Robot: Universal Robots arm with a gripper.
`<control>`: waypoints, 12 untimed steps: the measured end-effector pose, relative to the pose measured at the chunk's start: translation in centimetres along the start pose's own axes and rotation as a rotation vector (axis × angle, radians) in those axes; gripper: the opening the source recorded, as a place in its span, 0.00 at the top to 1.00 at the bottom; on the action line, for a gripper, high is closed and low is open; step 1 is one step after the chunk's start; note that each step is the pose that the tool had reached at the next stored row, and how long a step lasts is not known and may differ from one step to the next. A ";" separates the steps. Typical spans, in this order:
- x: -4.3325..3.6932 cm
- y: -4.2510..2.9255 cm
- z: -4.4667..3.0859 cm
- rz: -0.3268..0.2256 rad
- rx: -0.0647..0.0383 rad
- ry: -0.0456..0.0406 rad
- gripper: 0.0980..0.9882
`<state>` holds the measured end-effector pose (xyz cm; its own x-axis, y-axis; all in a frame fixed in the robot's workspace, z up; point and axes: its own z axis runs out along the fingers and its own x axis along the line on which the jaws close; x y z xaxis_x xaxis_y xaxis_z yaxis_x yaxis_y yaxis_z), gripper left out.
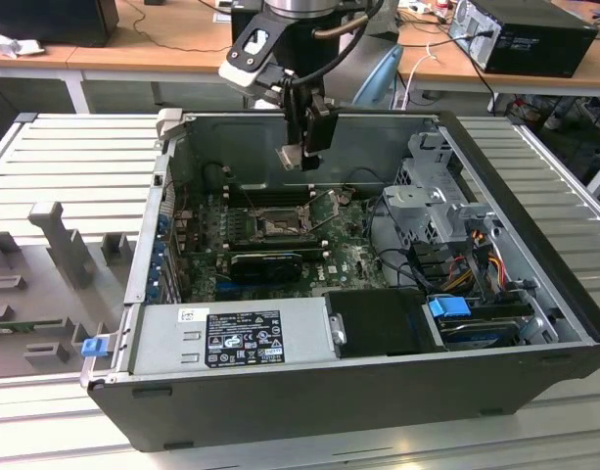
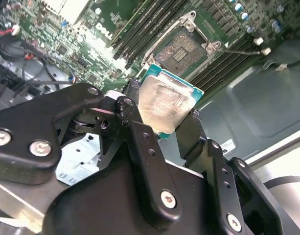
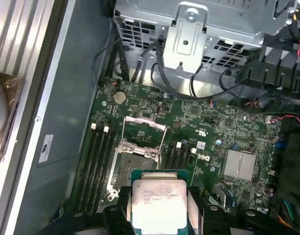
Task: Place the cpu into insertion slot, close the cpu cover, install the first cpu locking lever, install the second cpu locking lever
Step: 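Place the cpu into insertion slot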
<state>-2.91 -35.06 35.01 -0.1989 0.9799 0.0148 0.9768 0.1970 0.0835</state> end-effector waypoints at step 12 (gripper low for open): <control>0.00 -0.05 0.61 0.118 0.000 -0.0095 0.50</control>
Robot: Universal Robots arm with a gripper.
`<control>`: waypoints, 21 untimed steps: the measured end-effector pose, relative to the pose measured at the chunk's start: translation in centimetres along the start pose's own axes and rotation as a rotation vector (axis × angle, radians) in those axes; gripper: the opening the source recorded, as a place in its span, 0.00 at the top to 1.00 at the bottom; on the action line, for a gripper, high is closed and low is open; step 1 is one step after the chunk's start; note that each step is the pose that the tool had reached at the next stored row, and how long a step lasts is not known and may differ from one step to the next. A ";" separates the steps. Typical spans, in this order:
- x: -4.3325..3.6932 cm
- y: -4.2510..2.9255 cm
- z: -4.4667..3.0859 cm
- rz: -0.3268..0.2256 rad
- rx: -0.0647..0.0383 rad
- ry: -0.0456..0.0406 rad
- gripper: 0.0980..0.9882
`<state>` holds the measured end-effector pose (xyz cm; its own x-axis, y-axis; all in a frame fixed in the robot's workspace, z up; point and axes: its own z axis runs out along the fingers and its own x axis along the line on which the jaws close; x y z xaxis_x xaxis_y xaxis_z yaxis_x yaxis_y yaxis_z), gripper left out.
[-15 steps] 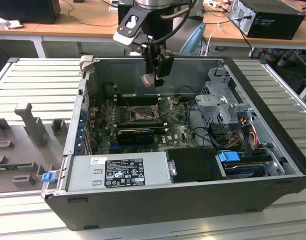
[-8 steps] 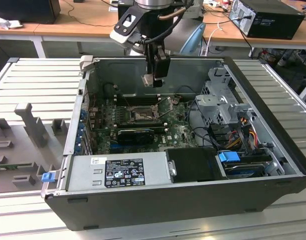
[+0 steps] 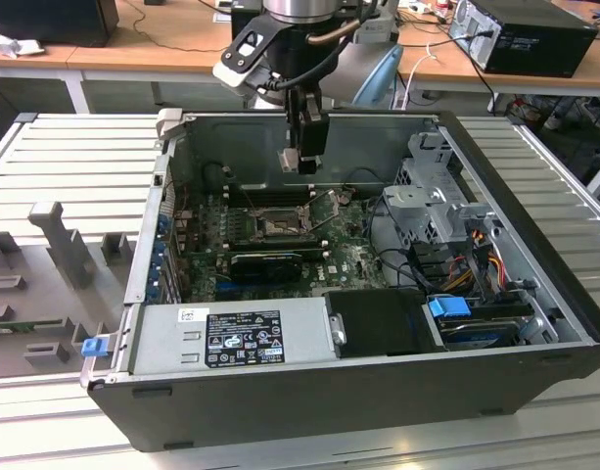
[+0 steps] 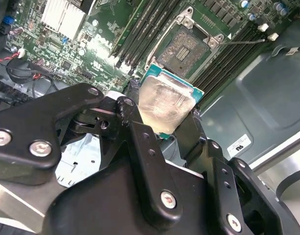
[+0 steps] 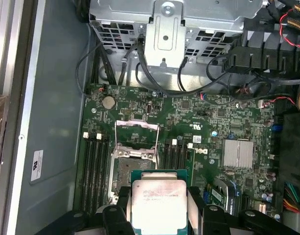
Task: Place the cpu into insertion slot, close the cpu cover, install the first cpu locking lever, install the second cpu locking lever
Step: 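Place the cpu into insertion slot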
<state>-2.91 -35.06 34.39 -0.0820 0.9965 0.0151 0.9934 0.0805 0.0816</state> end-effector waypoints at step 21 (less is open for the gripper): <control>-0.03 -0.16 1.89 0.098 -0.001 -0.0082 0.50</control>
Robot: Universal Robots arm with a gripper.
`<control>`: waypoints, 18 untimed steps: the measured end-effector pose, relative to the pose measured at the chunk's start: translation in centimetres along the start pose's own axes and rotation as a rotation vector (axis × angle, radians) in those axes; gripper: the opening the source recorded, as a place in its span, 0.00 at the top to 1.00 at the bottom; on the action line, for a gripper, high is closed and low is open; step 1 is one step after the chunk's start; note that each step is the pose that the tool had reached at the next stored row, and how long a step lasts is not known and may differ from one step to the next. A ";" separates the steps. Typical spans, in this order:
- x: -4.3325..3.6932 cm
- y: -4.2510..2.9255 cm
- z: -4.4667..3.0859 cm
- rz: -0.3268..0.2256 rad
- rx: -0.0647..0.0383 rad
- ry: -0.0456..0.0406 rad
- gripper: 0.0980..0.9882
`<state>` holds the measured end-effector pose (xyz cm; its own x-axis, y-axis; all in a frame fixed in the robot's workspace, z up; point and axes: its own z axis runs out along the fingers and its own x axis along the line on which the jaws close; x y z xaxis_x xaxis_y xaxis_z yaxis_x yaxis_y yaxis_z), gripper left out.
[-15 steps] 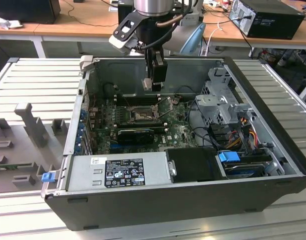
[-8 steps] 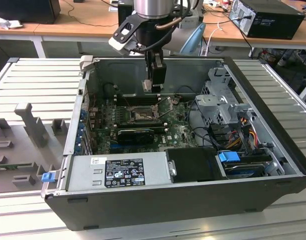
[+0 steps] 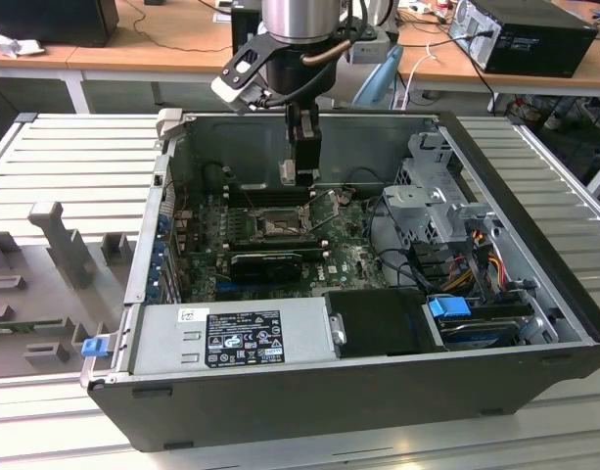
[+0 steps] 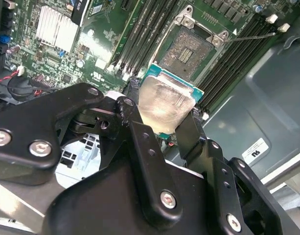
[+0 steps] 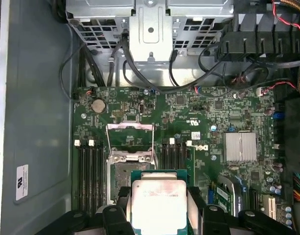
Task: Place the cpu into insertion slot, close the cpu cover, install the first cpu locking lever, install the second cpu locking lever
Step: 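Place the cpu into insertion slot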
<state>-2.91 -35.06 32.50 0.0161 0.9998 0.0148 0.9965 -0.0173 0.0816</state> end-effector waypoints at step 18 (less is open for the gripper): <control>-0.03 -0.18 2.13 0.002 0.003 -0.0011 0.50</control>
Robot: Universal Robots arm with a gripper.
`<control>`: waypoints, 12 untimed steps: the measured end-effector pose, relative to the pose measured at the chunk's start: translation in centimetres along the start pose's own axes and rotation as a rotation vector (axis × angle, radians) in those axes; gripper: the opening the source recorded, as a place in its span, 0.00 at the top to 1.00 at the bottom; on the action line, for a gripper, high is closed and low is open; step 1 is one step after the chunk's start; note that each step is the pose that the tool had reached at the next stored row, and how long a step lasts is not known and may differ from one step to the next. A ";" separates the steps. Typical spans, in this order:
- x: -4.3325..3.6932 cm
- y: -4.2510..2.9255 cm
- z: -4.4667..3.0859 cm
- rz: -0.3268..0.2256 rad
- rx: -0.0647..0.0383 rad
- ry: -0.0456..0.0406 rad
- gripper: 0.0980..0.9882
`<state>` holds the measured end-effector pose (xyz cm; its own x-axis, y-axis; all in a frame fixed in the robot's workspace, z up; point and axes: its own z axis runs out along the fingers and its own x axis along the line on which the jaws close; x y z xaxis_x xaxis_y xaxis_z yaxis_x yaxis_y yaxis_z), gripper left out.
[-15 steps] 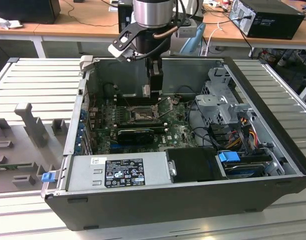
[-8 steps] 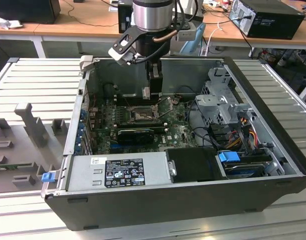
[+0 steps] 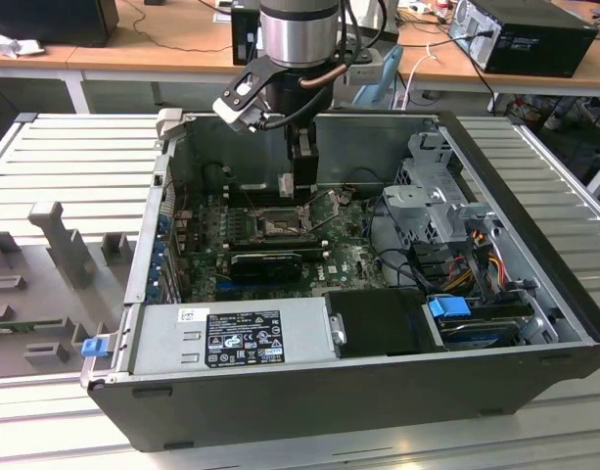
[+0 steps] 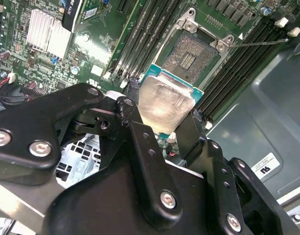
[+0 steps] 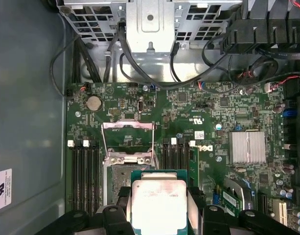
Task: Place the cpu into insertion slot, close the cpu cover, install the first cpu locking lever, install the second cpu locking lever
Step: 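Place the cpu into insertion slot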
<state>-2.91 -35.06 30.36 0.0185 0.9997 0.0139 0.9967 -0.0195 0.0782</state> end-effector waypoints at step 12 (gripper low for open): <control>-0.01 -0.07 0.98 0.000 0.008 0.0001 0.50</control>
<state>-2.91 -35.06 29.38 0.0183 0.9997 0.0140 0.9973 -0.0193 0.0703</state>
